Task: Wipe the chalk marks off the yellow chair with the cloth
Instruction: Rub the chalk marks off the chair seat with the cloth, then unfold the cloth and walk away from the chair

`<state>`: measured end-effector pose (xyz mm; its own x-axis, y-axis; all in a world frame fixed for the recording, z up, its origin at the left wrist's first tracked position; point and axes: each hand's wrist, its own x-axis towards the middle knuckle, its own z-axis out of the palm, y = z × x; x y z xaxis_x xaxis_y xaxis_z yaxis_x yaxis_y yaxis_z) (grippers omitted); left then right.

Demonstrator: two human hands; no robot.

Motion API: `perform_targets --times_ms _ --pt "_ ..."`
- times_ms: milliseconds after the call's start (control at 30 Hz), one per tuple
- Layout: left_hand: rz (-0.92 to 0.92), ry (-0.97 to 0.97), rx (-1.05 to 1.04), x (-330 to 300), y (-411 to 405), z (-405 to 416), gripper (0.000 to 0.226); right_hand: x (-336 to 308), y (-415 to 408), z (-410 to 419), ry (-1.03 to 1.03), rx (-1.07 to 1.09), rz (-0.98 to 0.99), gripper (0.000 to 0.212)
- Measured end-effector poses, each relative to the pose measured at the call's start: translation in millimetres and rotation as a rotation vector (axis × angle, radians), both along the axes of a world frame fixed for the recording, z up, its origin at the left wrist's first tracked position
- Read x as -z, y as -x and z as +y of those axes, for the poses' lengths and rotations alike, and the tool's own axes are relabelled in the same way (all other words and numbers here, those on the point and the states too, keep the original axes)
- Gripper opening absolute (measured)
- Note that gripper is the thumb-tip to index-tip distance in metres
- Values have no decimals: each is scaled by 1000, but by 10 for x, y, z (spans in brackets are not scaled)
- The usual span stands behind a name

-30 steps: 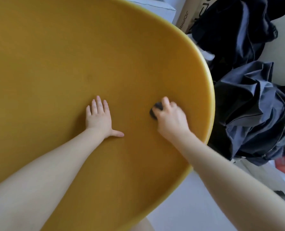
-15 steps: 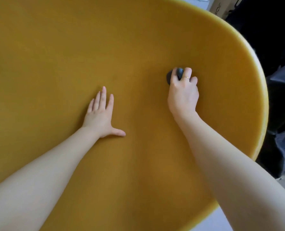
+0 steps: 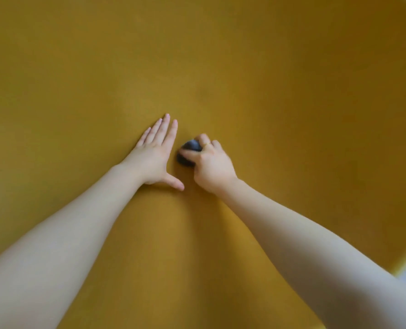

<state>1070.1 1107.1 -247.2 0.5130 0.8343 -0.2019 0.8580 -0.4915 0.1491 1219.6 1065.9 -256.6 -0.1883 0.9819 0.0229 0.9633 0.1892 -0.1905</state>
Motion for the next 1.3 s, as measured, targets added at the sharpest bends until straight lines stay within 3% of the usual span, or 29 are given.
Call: perform_targets --times_ms 100,200,267,333,400,533,633,700,767,867,1033,1167,1300 --pt "7 149 20 -210 79 -68 142 -110 107 -342 230 -227 28 29" --pt "36 315 57 -542 192 -259 128 -432 130 -514 625 -291 7 39" --pt "-59 411 37 -794 245 -372 108 -739 114 -531 622 -168 179 42" --pt "-228 454 16 -1067 252 -468 77 -1103 99 -505 473 60 415 37" --pt "-391 465 -25 -1430 184 -565 60 -1540 73 -491 408 288 651 30" --pt "-641 523 -203 -2211 -21 -703 63 -2368 -12 -565 502 479 1072 27" --pt "-685 562 -278 -2702 -116 -758 75 -2916 -149 -652 659 495 1374 35" --pt "-683 577 -309 -3003 -165 -819 85 -3219 -275 -685 744 444 1457 47" --pt "-676 580 -336 -3277 -232 -909 94 -3483 -372 -725 786 379 1421 52" --pt "-681 584 -379 -3620 -347 -1072 99 -3847 -412 -815 719 319 1195 34" --pt "-755 608 -492 -4116 -353 -1312 63 -4404 -428 -904 555 205 856 16" --pt "-723 660 -451 -4544 -129 -1538 43 -4814 -355 -1001 604 183 856 15" --pt "-783 620 -519 -4948 80 -1850 41 -5113 -160 -1261 619 141 825 21"
